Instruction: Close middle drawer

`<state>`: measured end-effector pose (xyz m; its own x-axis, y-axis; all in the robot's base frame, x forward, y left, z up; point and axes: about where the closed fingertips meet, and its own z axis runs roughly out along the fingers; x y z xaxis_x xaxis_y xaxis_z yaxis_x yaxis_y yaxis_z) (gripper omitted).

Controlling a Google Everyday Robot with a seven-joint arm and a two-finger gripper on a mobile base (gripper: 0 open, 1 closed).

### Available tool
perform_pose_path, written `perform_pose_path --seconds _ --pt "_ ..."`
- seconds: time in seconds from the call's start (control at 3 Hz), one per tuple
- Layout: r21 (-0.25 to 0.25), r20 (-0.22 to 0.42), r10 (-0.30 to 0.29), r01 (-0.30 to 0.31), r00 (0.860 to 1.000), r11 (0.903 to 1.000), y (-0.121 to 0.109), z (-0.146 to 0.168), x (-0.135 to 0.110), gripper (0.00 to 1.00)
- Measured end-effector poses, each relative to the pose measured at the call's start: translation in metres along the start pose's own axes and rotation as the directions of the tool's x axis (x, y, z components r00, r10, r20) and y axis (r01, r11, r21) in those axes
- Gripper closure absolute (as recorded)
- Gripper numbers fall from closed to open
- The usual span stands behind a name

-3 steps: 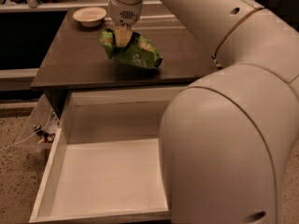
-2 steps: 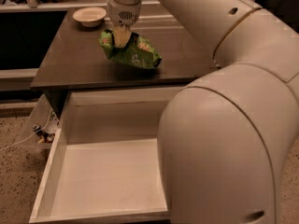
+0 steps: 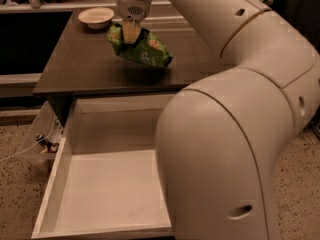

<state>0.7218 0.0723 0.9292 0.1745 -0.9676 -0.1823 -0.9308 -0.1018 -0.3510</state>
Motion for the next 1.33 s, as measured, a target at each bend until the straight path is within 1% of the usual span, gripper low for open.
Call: perform_pose_path --seconds 0.67,1.0,1.33 --pt "-0.062 0.025 0.009 -0.008 1.0 0.998 0.002 0.037 -0.006 1.0" --pt "-0.062 0.025 0.009 -0.008 1.0 0.998 0.002 0.037 -0.006 1.0" --pt "-0.062 0.025 0.009 -0.008 1.0 0.998 0.002 0.037 -0.006 0.81"
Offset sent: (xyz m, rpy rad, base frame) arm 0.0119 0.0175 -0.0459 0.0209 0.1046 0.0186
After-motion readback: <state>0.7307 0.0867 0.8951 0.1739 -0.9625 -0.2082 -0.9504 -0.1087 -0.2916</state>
